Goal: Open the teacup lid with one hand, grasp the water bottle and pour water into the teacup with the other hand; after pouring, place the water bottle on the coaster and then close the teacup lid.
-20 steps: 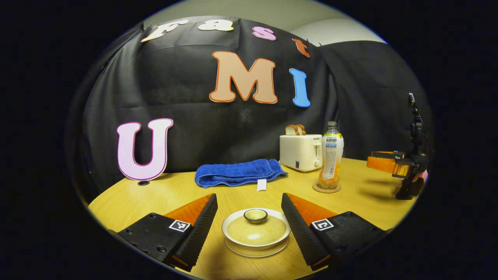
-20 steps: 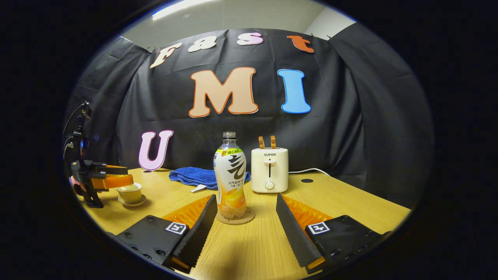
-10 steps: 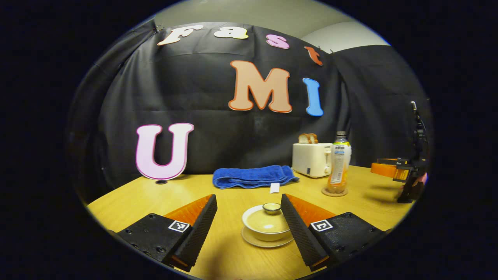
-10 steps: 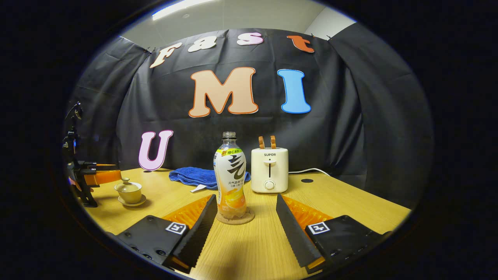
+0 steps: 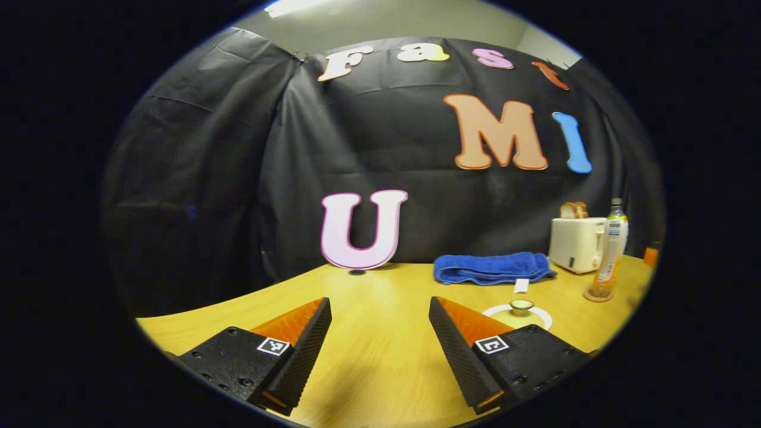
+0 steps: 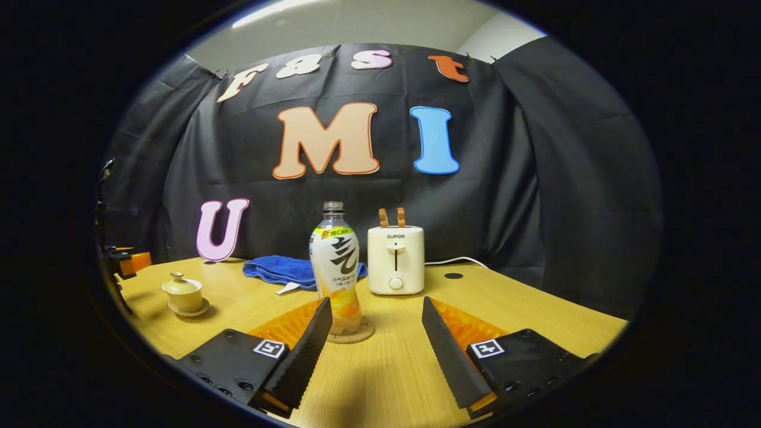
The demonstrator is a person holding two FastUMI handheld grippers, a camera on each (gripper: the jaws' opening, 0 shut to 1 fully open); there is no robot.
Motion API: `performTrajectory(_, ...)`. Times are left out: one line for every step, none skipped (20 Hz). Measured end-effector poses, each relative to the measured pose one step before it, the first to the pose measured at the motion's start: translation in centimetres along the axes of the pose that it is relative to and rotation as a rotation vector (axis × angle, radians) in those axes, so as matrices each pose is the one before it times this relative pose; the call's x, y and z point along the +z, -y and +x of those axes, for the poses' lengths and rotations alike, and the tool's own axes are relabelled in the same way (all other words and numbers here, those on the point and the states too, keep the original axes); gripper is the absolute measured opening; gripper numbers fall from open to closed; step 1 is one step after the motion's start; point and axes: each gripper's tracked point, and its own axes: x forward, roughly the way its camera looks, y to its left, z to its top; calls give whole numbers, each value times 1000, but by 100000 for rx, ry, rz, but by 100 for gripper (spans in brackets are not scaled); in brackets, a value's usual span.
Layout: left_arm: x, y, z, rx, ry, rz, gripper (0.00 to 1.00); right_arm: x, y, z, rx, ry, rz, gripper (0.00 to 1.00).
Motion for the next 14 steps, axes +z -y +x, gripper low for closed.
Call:
performTrajectory(80, -505, -223, 3227, 79, -23, 96, 0, 314, -37, -1640, 83, -13, 96)
performTrajectory(-131, -259, -99, 1933, -171, 12, 96, -30, 257, -99, -1436, 63, -78, 96)
performTrajectory(45, -101, -16, 1318, -72, 29, 96, 29, 205, 20, -1125, -51, -27, 96)
performTrajectory(-3, -304, -106, 1428, 6, 55, 96, -59, 187, 23, -1046, -34, -53, 96)
performTrajectory(95, -107, -77, 1415, -61, -11, 96, 16, 166, 9, -1048, 66, -37, 96)
performTrajectory(-135, -265, -182, 1147, 27, -26, 96, 51, 121, -7, -784, 97, -16, 96)
performTrajectory(52, -62, -119, 494, -69, -3, 96, -2, 68, -20, -306, 40, -19, 96)
performTrajectory(-24, -25, -33, 51, 14, -6, 96, -5, 18, -27, -107, -63, -1, 96)
performTrajectory(-12, 27, 62, -47, -113, 30, 96, 42, 13, -35, -63, 43, -28, 96)
performTrajectory(14, -64, -106, -24, 41, -41, 96, -25, 6, 52, -103, 52, -1, 96)
performTrajectory(21, -13, -32, -9, -32, 19, 96, -22, 28, -10, -122, -18, -7, 96)
performTrajectory(-50, 25, -8, 2, 22, 13, 96, 11, 38, 35, -161, 9, -29, 96)
performTrajectory(87, -48, 2, 10, 78, -6, 96, 53, 20, -42, -149, -2, -2, 96)
performTrajectory(-8, 25, 83, -28, 126, 120, 96, -91, -9, 65, -1, 17, -2, 96)
